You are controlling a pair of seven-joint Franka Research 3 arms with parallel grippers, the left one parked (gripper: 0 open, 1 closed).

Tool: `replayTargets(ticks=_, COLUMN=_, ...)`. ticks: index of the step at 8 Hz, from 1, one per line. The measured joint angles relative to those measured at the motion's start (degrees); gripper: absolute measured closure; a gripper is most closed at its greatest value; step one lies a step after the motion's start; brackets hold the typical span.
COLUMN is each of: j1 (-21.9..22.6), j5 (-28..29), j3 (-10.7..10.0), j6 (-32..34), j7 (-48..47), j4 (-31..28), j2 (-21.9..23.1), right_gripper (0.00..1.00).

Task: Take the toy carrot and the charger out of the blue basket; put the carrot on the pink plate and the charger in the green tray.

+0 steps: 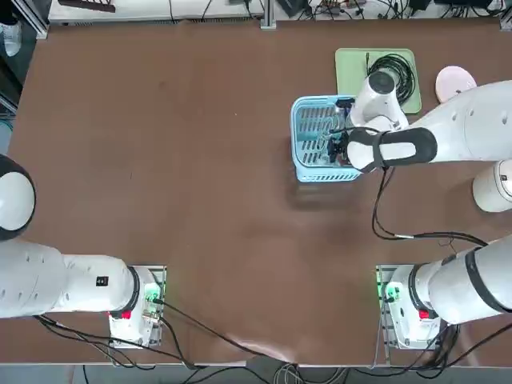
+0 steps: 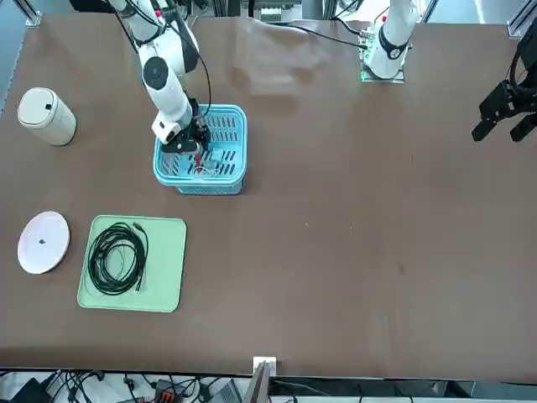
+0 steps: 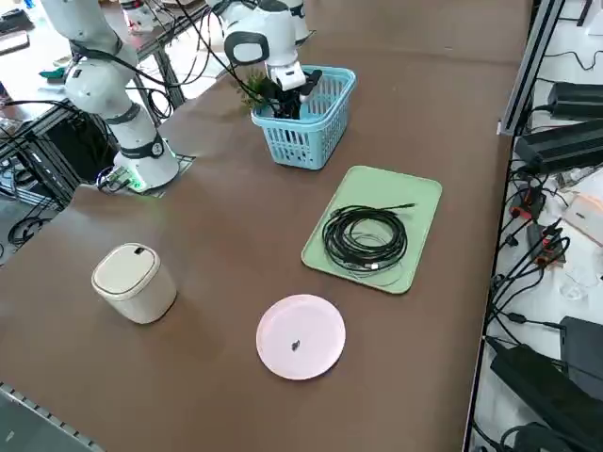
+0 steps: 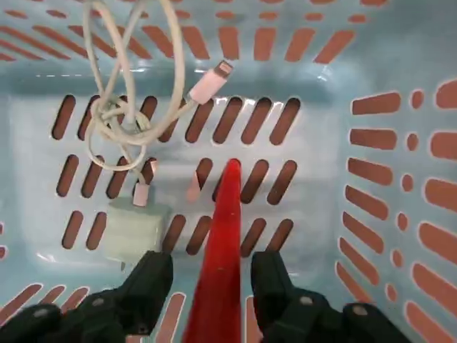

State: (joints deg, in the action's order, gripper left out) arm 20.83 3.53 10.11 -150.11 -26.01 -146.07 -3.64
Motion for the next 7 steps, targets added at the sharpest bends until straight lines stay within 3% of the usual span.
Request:
replayTargets(ticks=1, j1=0.1, j5=0.0, j3=0.0, j6=0.0, j7=0.0, j4=0.0, j2=-0.1, right_gripper=0.36)
replayTargets(ticks=2, j1=0.1, j5=0.0, j3=0.0, j6=0.0, j7=-0.1, j4=0.0, j2=-0.1, right_gripper=0.56)
replayTargets(ticks=7, j1=0.1, j5=0.0, j3=-0.2, j6=0.0, j7=-0.2, j4=0.2, j2=0.0, right_gripper=0.69)
